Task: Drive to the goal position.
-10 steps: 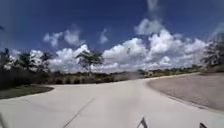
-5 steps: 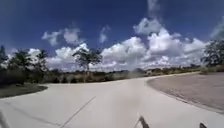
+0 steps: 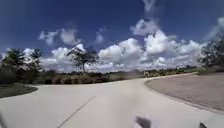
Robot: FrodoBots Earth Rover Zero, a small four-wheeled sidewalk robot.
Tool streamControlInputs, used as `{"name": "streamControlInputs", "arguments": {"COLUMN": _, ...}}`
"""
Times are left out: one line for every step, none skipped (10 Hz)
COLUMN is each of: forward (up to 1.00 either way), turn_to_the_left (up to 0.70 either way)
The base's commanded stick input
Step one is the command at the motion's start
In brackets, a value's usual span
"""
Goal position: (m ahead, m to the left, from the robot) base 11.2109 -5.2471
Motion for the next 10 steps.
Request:
{"name": "streamControlInputs", "arguments": {"forward": 0.70, "turn_to_the_left": -0.13}}
{"name": "streamControlInputs", "arguments": {"forward": 0.70, "turn_to_the_left": -0.13}}
{"name": "streamControlInputs", "arguments": {"forward": 0.70, "turn_to_the_left": -0.13}}
{"name": "streamControlInputs", "arguments": {"forward": 0.70, "turn_to_the_left": -0.06}}
{"name": "streamControlInputs", "arguments": {"forward": 0.70, "turn_to_the_left": 0.00}}
{"name": "streamControlInputs", "arguments": {"forward": 0.70, "turn_to_the_left": 0.00}}
{"name": "streamControlInputs", "arguments": {"forward": 0.70, "turn_to_the_left": 0.00}}
{"name": "streamControlInputs", "arguments": {"forward": 0.70, "turn_to_the_left": 0.00}}
{"name": "streamControlInputs", "arguments": {"forward": 0.70, "turn_to_the_left": -0.02}}
{"name": "streamControlInputs", "arguments": {"forward": 0.70, "turn_to_the_left": -0.11}}
